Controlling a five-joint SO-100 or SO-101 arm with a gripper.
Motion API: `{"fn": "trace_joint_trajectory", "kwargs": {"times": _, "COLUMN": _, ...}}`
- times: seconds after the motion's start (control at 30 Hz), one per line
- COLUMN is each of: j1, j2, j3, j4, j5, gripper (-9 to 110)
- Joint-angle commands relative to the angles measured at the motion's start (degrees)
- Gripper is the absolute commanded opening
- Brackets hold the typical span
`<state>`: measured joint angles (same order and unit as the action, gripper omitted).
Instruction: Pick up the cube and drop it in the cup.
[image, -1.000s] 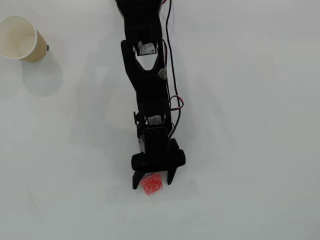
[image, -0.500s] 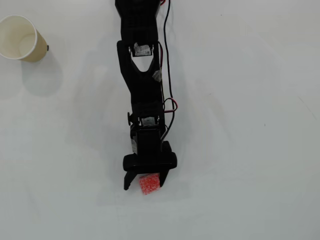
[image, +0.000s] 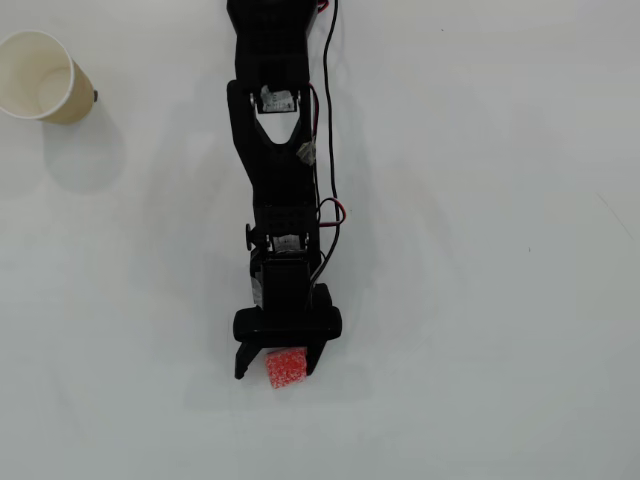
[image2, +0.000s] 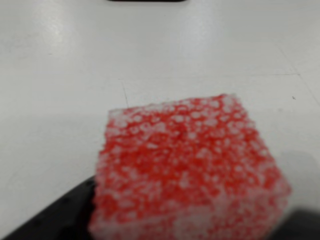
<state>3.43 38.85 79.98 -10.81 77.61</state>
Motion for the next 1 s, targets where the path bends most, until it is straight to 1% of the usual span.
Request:
{"fn": "trace_joint_trajectory", "kwargs": {"times": 0.0, "j1": 0.70, "j2": 1.85, "j3": -7.03, "j4": 0.35, "j5": -0.79, "gripper": 36}}
{"fn": "trace_joint_trajectory", "kwargs": {"times": 0.1, "j1": 0.62, "j2": 1.85, "j3": -7.12, "j4": 0.62, "j5": -0.79, "gripper": 35}}
{"fn": "trace_joint_trajectory", "kwargs": {"times": 0.2, "j1": 0.53, "j2": 1.85, "j3": -7.29, "j4": 0.97, "j5": -0.79, "gripper": 32}}
{"fn": "trace_joint_trajectory", "kwargs": {"times": 0.3, "j1": 0.53, "j2": 1.85, "j3": -7.38, "j4": 0.88, "j5": -0.79, "gripper": 25}}
{"fn": "trace_joint_trajectory", "kwargs": {"times": 0.43, "j1": 0.53, "j2": 1.85, "j3": -7.82, "j4": 0.62, "j5": -0.79, "gripper": 20}}
{"fn": "trace_joint_trajectory", "kwargs": {"times": 0.53, "j1": 0.79, "j2": 1.76, "j3": -7.91, "j4": 0.44, "j5": -0.79, "gripper": 10}}
{"fn": "trace_joint_trajectory", "kwargs": {"times": 0.57, "j1": 0.79, "j2": 1.76, "j3": -8.09, "j4": 0.44, "j5": -0.79, "gripper": 8}}
{"fn": "trace_joint_trajectory", "kwargs": {"times": 0.67, "j1": 0.79, "j2": 1.58, "j3": -8.53, "j4": 0.70, "j5": -0.79, "gripper": 6}}
{"fn": "trace_joint_trajectory", "kwargs": {"times": 0.97, "j1": 0.79, "j2": 1.58, "j3": -8.61, "j4": 0.97, "j5": -0.79, "gripper": 5}}
